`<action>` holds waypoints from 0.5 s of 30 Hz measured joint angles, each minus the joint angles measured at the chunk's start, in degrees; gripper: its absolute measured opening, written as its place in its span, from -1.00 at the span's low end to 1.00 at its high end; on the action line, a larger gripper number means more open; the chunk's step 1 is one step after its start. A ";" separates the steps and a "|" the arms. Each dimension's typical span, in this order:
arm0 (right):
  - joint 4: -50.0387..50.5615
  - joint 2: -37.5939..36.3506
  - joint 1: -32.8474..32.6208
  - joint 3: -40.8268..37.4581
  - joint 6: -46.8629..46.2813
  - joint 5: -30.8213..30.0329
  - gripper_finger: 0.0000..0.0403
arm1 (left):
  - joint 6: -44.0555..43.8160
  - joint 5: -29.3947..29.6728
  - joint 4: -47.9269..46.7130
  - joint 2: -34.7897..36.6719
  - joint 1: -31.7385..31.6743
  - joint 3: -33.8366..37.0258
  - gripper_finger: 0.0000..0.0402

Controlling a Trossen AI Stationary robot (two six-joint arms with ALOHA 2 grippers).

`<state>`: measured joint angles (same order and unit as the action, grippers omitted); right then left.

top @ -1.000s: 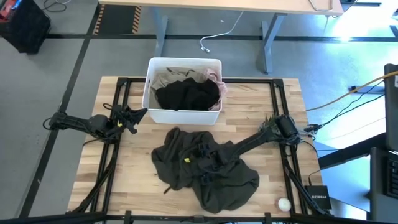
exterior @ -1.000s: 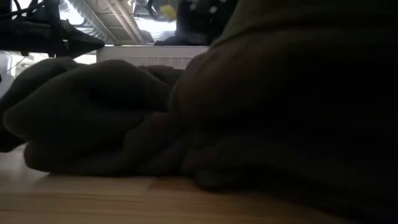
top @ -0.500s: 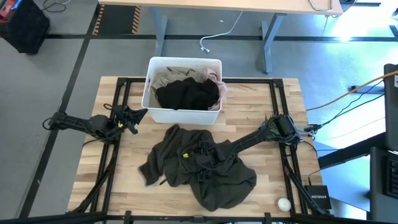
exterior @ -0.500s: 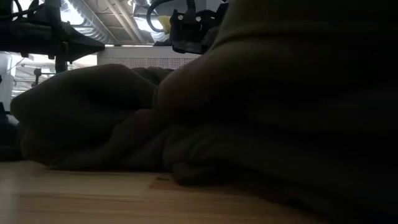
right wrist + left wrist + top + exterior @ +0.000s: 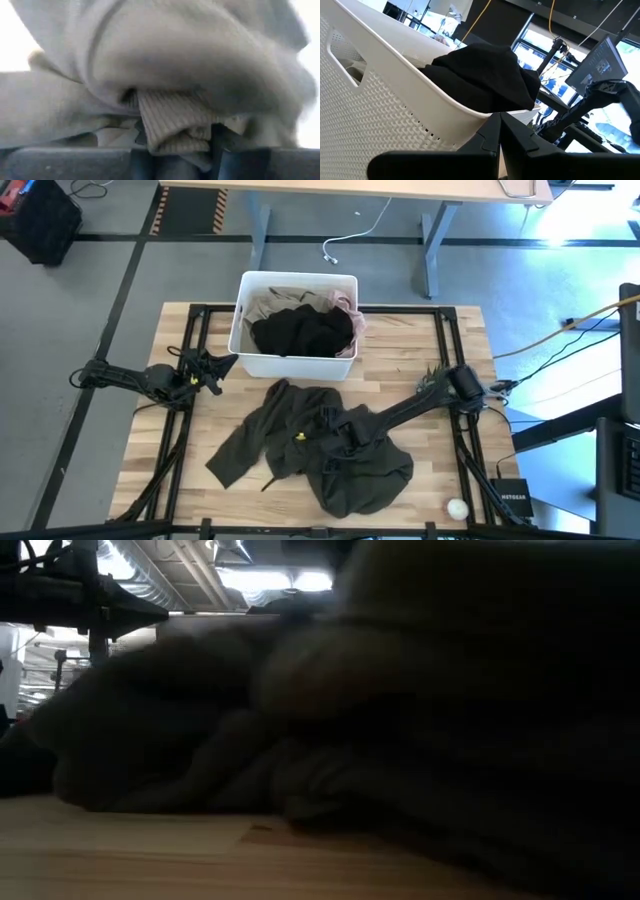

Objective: Sort clothes
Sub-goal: Put the black jacket into the white bin

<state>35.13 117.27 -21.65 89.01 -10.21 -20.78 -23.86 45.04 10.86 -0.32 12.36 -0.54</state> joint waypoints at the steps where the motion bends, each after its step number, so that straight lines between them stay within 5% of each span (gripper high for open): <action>1: -0.03 -1.33 -0.10 1.53 0.33 -0.97 -0.54 | -0.12 0.00 0.06 0.00 0.00 0.00 -0.98; 15: 7.88 -10.04 1.77 27.40 16.01 -15.38 -0.55 | -0.19 0.00 0.18 0.00 -0.04 0.00 -0.98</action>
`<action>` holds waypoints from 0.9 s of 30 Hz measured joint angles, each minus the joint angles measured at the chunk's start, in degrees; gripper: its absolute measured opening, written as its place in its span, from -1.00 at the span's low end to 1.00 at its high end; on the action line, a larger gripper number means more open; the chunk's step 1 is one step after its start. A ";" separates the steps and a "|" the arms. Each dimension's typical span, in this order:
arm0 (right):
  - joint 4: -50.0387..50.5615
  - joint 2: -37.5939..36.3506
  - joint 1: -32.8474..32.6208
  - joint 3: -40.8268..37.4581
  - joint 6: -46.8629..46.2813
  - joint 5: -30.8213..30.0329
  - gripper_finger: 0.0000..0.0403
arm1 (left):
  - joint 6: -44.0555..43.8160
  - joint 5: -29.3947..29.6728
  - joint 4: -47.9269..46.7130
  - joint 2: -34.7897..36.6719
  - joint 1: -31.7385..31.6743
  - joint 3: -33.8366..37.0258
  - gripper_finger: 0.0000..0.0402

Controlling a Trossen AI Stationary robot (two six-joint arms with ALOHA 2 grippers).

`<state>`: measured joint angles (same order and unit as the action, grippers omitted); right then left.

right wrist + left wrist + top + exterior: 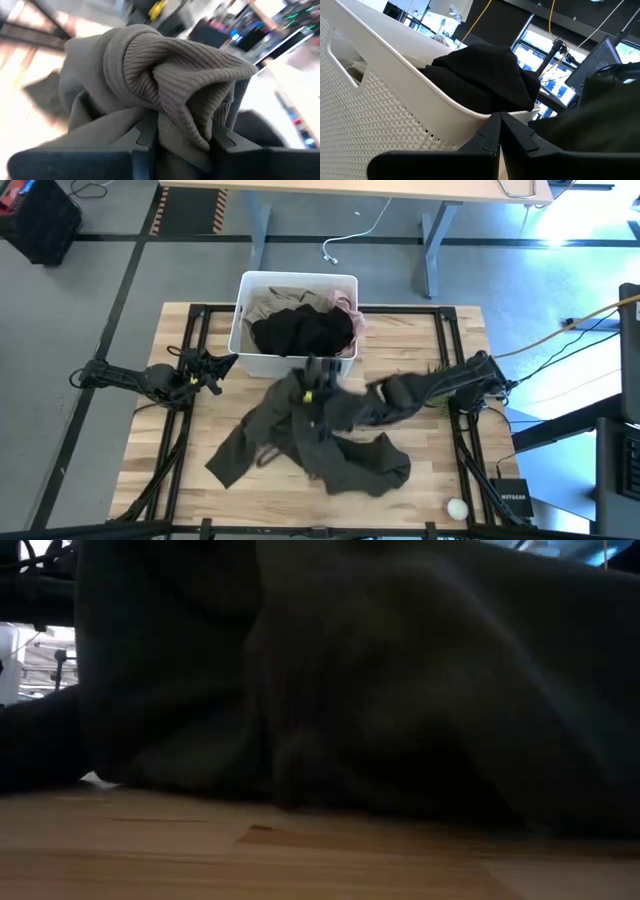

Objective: Sort clothes
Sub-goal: Put the black jacket into the white bin

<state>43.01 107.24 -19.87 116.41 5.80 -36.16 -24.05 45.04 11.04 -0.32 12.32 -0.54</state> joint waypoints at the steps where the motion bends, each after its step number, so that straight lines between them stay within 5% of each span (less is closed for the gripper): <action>1: 0.32 0.12 0.42 2.77 1.32 -0.29 -0.55 | 0.00 0.00 -0.03 0.00 0.00 0.00 -0.98; 7: -1.19 -0.13 5.44 18.64 7.87 -1.17 -0.55 | 0.00 0.00 0.03 0.00 0.00 0.00 -0.98; 19: -41.72 -6.84 16.84 16.78 20.37 0.24 -0.55 | -0.43 0.16 0.36 0.05 0.00 0.00 -0.98; 27: -37.05 -5.81 25.93 16.76 17.75 -2.35 -0.55 | -1.87 0.15 0.29 0.00 0.00 0.00 -0.98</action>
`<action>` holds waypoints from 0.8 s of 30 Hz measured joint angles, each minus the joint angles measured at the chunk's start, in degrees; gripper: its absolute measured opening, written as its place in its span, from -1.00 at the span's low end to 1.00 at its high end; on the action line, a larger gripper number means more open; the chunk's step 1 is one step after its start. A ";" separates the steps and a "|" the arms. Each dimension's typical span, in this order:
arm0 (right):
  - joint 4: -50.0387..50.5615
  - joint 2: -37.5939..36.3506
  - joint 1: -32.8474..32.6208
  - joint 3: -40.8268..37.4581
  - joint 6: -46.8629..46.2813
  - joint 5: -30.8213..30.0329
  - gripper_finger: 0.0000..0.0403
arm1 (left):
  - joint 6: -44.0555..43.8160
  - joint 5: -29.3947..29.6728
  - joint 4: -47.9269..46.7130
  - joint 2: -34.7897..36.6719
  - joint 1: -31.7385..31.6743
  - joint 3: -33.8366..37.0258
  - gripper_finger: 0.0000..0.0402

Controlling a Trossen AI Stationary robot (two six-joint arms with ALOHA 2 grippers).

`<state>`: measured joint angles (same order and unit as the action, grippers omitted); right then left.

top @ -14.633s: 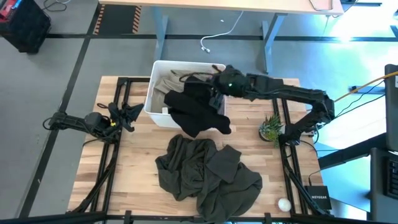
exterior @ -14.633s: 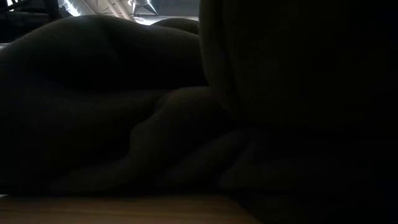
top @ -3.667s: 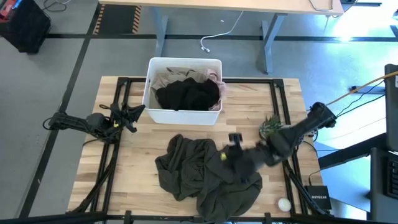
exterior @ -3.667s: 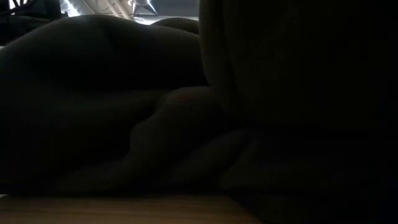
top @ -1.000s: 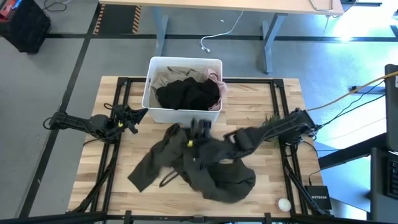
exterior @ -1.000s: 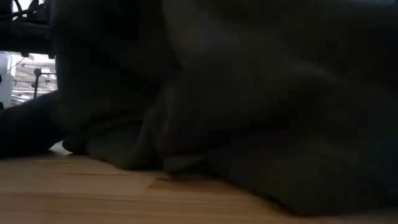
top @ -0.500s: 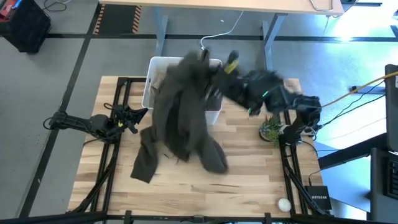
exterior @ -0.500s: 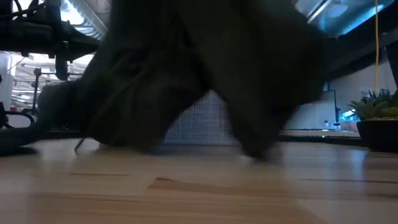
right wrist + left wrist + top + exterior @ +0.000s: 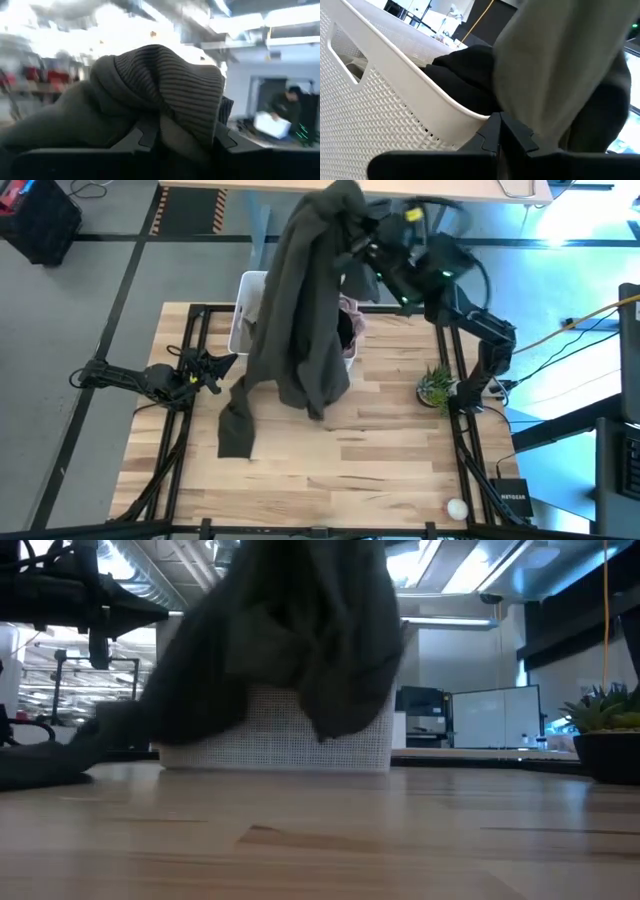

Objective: Sort clothes
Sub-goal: Put the black jacket into the white bin

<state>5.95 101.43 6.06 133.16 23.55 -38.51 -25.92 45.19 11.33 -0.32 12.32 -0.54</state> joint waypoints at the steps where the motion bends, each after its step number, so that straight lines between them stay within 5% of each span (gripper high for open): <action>1: 2.45 0.71 1.10 -0.05 -1.96 -0.36 -0.55 | -0.14 0.00 -0.08 0.00 0.00 0.00 -0.98; 5: 9.32 4.09 5.05 -1.61 -12.90 2.69 -0.44 | -0.69 -0.20 -0.68 0.00 0.00 0.00 -0.98; 11: 18.29 9.94 7.14 -3.65 -22.03 12.82 0.26 | -0.65 -1.97 -2.89 0.00 0.00 0.00 -0.98; 15: 26.92 11.19 6.58 -3.67 -21.88 14.02 0.59 | -0.86 -2.24 -3.47 0.00 0.00 0.00 -0.98; 24: 49.67 6.10 0.22 -3.54 -23.00 11.53 0.76 | -0.85 -2.84 -3.58 0.00 0.04 0.00 -0.98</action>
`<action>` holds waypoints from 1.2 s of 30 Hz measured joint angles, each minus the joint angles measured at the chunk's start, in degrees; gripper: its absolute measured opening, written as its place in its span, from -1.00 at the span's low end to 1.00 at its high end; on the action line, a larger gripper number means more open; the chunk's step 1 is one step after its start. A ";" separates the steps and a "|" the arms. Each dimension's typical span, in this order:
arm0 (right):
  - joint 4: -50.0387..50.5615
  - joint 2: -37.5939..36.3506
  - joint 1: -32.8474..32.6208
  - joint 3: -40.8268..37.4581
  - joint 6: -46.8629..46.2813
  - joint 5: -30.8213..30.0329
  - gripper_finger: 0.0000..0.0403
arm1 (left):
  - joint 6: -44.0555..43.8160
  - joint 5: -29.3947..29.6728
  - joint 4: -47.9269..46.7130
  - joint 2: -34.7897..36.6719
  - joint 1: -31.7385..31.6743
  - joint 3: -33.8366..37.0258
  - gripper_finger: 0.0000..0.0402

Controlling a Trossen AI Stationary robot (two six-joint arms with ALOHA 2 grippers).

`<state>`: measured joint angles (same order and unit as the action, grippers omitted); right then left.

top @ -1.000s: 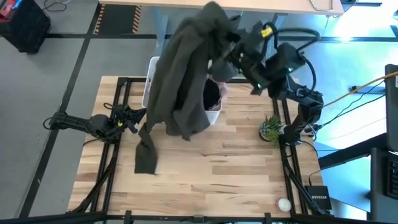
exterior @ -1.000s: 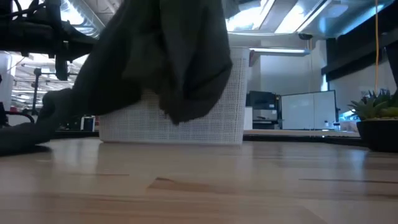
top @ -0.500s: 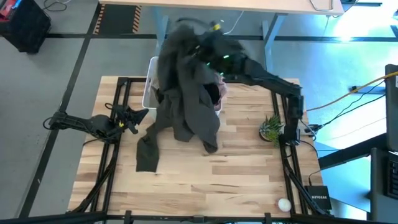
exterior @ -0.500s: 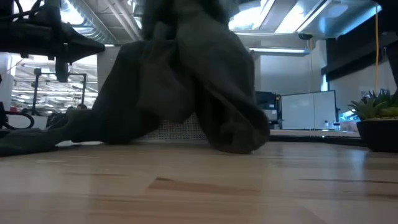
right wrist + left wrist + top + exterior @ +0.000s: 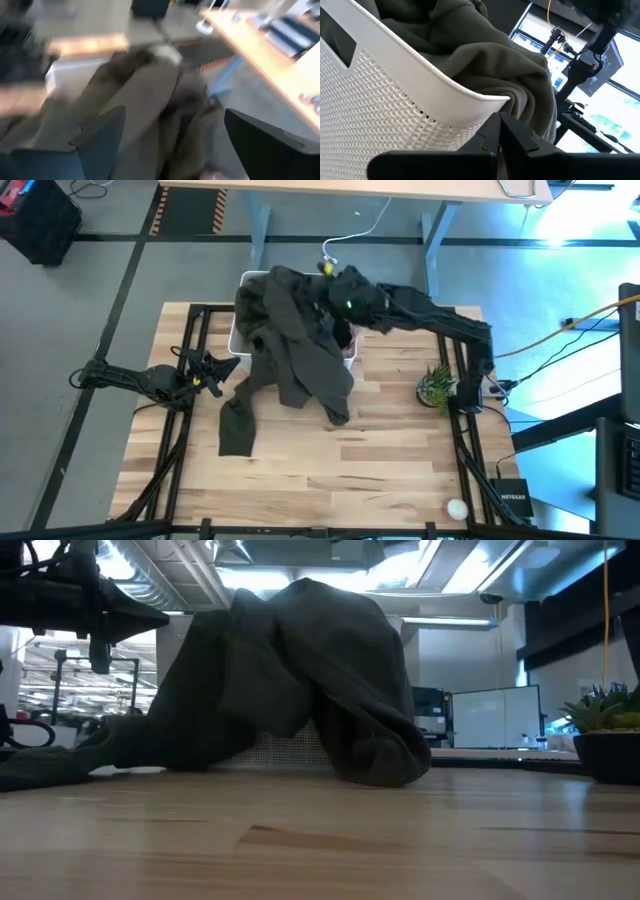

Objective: Sort clothes
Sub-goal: Put the black jacket into the white bin

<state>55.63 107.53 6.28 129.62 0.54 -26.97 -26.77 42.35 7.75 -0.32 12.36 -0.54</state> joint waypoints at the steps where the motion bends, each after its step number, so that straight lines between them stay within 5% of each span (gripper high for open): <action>1: 3.74 -0.37 -1.29 0.00 -0.85 0.02 0.76 | 0.02 0.00 0.03 0.00 0.00 0.00 -0.98; 6: 18.79 -0.40 -9.08 -1.23 -4.55 -1.00 0.76 | -0.73 -0.24 0.07 0.00 0.00 0.00 -0.98; 10: 22.41 -0.76 -15.97 -6.46 -7.21 -8.70 0.76 | -2.66 -0.37 0.06 0.00 0.00 0.00 -0.98; 19: 18.47 -7.48 -24.68 -34.42 -19.13 -14.53 0.76 | -1.88 -0.37 -0.09 0.00 0.00 0.00 -0.98; 23: 3.03 -12.52 -25.18 -50.71 -22.32 -13.39 0.77 | -1.91 -0.37 -0.11 0.02 0.00 0.00 -0.98; 28: -31.35 -14.44 -25.31 -66.52 -17.23 -11.41 0.77 | -1.77 -0.37 0.69 0.02 0.00 0.00 -0.98; 31: -52.79 -11.91 -24.63 -71.52 -12.48 -6.98 0.77 | -1.75 -0.35 0.59 0.01 -0.01 0.00 -0.98; 36: -72.85 -5.72 -22.99 -72.17 -4.23 -7.02 0.77 | -1.77 -0.33 0.50 0.02 -0.04 0.00 -0.98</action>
<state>-17.23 101.81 -16.71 57.45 -3.68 -33.99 -28.53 42.02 8.24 -0.30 12.32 -0.54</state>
